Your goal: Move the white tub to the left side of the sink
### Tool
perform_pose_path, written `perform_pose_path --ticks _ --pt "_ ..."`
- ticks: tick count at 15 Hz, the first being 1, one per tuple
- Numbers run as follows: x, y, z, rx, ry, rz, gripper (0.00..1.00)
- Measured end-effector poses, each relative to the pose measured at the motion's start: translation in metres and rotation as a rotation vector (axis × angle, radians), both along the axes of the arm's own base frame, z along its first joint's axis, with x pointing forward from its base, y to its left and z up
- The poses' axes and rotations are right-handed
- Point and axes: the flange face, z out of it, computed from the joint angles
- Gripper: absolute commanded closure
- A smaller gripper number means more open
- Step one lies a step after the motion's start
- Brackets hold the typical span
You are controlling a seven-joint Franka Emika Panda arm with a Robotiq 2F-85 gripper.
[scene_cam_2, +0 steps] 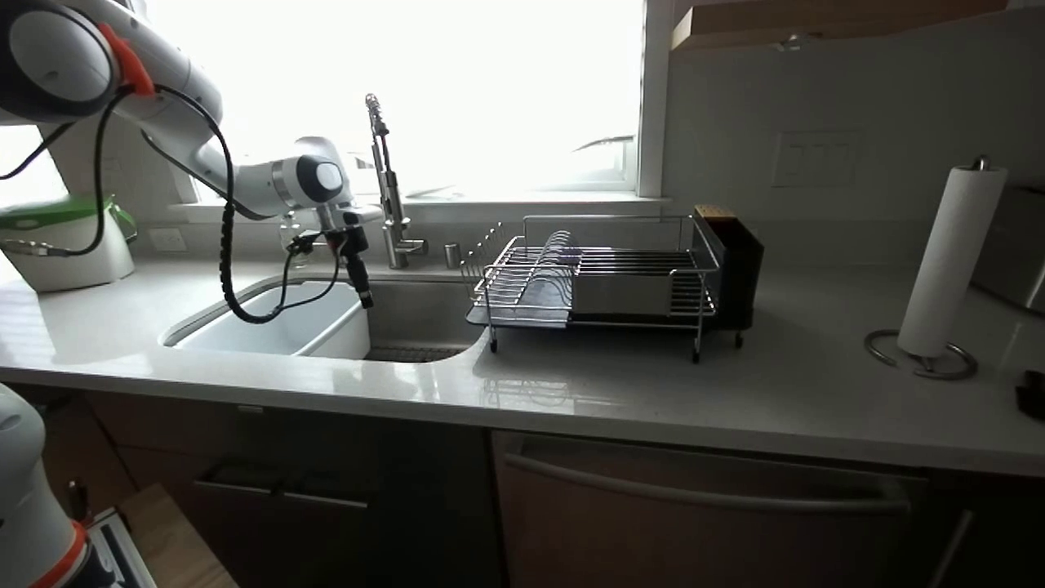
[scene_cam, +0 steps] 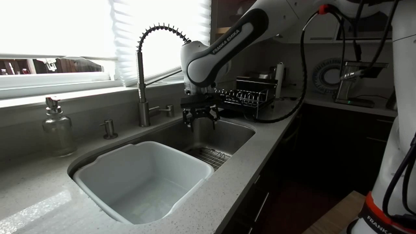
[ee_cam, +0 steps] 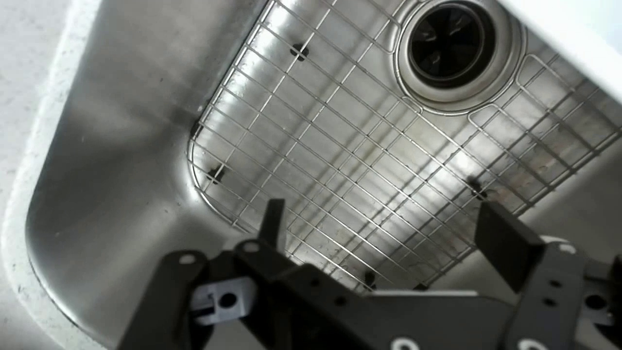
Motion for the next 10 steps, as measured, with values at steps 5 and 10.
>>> perform_pose_path --ticks 5,10 --pt "-0.049 0.004 0.057 0.099 0.067 0.263 0.0" --pt "-0.104 -0.001 0.102 0.165 0.14 0.492 0.0"
